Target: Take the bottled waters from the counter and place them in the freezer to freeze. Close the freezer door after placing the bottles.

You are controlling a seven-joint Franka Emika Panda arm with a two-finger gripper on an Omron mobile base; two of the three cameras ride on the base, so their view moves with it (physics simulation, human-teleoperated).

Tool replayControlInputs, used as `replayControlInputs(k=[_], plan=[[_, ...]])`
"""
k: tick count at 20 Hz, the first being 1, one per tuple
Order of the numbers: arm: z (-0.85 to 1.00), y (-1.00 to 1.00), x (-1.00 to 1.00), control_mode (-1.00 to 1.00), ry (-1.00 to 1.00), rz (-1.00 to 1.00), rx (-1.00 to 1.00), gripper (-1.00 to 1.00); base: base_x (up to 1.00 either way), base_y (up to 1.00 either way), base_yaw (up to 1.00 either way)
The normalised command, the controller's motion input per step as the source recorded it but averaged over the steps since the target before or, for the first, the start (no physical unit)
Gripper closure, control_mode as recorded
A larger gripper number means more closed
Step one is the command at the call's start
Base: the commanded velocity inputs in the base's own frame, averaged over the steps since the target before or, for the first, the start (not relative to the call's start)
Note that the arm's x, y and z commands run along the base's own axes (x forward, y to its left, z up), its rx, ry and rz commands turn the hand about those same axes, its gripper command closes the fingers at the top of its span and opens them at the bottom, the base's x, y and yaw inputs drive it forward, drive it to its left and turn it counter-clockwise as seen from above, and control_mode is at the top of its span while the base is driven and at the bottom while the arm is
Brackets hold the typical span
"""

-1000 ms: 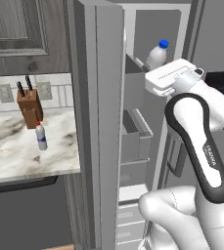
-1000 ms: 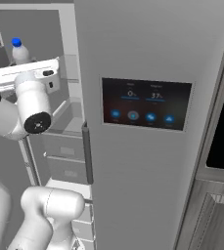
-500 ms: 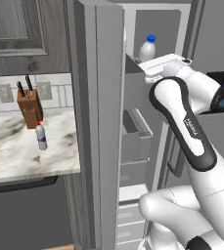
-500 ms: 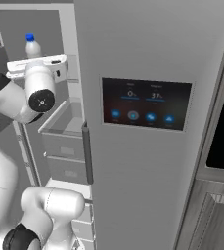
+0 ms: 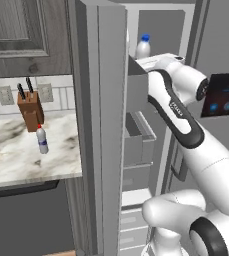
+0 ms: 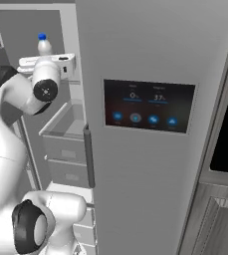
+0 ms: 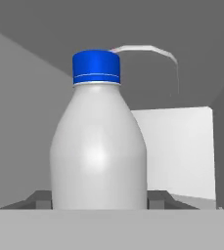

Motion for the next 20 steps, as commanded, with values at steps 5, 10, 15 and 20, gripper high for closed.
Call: replayControlInputs(k=[5,10,15,20], plan=[[-0.21,0.0,0.42,-1.0,0.04,-0.04,0.0,1.0,0.0,0.0,0.0],[0.0,0.1,0.58,-1.0,0.04,-0.07,0.0,1.0,0.0,0.0,0.0],[-0.08,0.14,0.59,-1.0,0.03,-0.05,0.0,1.0,0.0,0.0,0.0],[-0.25,0.13,0.38,-1.0,0.0,-0.02,0.0,1.0,0.0,0.0,0.0]])
